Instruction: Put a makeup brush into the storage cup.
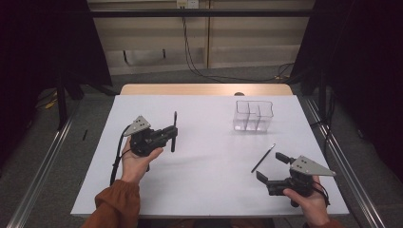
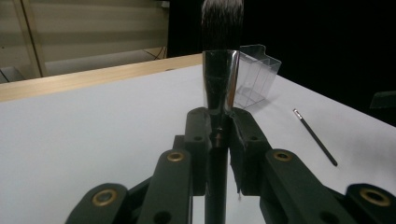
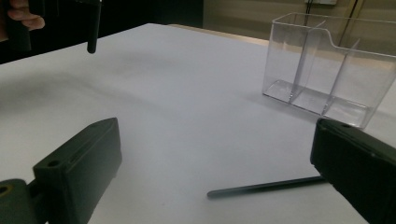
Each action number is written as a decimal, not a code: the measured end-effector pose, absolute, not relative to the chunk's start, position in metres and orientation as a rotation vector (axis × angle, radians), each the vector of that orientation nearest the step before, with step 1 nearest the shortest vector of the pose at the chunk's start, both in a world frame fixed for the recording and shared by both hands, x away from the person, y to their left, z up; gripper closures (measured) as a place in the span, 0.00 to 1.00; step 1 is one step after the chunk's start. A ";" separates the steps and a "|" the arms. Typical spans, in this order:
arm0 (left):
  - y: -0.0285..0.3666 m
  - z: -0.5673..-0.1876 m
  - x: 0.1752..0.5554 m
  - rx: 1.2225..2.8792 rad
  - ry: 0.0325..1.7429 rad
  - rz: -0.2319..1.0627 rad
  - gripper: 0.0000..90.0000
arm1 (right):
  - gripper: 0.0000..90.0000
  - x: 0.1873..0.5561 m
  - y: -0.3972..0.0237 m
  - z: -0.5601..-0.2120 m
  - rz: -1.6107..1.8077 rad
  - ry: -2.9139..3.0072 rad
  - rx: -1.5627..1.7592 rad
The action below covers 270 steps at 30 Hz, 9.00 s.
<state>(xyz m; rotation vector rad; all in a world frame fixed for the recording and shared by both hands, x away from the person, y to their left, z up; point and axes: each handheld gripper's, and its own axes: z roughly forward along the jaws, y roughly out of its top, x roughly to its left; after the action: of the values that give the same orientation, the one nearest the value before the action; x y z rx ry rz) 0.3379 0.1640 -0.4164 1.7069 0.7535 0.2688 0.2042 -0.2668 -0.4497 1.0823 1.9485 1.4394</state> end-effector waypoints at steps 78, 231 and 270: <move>0.087 -0.400 0.318 1.690 0.551 0.153 0.87 | 0.53 0.291 -0.130 -0.435 1.733 2.139 0.842; 0.235 -0.426 0.275 1.657 0.859 0.523 0.02 | 0.89 0.295 -0.259 -0.421 1.641 1.860 1.068; 0.241 -0.438 0.260 1.691 0.847 0.512 0.03 | 0.89 0.348 -0.305 -0.406 1.506 1.677 1.168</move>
<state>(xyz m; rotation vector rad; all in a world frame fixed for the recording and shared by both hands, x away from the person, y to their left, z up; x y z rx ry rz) 0.2597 0.2413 -0.4385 1.6914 0.8474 0.5119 0.3481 -0.3053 -0.4064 1.1680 1.6768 1.5063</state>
